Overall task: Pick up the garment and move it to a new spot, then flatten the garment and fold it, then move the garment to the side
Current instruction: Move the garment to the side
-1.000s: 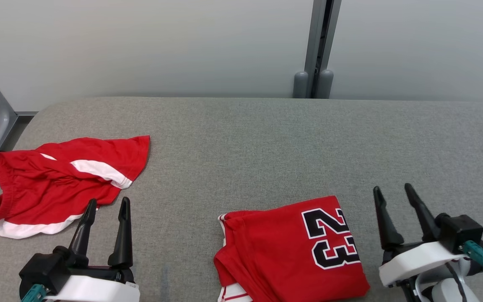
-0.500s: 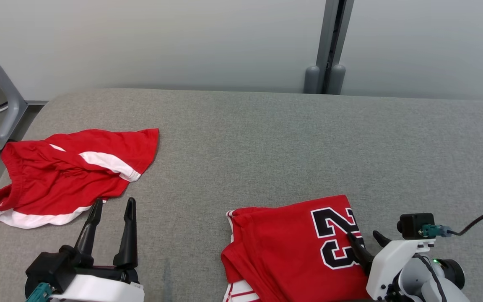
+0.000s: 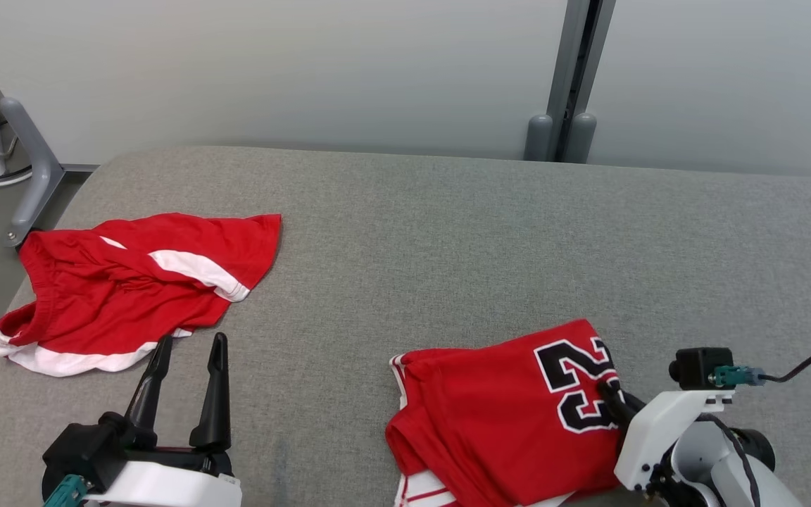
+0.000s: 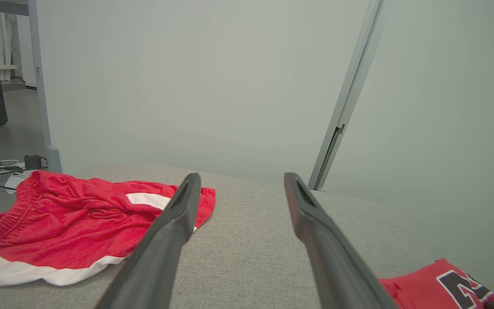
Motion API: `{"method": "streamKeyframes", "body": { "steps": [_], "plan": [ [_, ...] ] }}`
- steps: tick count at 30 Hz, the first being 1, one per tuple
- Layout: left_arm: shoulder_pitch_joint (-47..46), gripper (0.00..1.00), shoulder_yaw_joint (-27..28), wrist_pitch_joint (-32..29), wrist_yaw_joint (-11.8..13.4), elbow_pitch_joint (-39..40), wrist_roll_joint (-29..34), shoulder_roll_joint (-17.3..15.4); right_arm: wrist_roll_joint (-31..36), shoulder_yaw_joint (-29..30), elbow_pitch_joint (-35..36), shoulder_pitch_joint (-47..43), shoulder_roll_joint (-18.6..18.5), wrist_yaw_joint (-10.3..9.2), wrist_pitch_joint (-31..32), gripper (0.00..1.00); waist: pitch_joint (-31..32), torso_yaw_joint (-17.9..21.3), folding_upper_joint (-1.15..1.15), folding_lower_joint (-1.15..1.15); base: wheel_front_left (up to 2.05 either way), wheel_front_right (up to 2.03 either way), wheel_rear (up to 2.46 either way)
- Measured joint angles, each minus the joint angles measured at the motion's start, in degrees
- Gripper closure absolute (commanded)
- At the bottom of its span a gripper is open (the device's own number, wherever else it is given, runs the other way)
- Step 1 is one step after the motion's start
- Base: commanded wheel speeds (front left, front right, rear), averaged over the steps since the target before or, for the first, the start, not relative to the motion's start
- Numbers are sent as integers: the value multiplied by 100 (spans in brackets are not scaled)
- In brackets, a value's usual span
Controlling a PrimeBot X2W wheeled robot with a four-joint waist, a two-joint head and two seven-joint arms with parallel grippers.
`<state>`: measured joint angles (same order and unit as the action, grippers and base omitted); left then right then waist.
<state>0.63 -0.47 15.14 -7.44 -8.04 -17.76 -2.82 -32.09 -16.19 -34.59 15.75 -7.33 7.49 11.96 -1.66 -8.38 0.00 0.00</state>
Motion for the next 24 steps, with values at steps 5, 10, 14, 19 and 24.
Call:
{"method": "streamKeyframes", "body": {
  "steps": [5,10,14,19,24],
  "plan": [
    [-10,0,-63,-1,0,43,21,0,87,33,111,217,-90,0,-559,100,19,93,0,0,0,0,0],
    [-42,0,-250,0,0,144,63,-1,180,-65,143,467,-244,0,-753,100,23,264,0,0,0,0,0],
    [-118,0,-521,0,0,236,58,3,269,-107,140,675,-368,0,-811,100,-6,480,0,0,0,0,0],
    [-232,0,-675,0,0,308,12,0,342,-92,171,845,-396,0,-922,100,-75,856,0,0,0,0,0],
    [-318,0,-734,0,0,327,14,-1,390,-71,205,910,-394,0,-1023,100,-171,1301,0,0,0,0,0]
  ]
}}
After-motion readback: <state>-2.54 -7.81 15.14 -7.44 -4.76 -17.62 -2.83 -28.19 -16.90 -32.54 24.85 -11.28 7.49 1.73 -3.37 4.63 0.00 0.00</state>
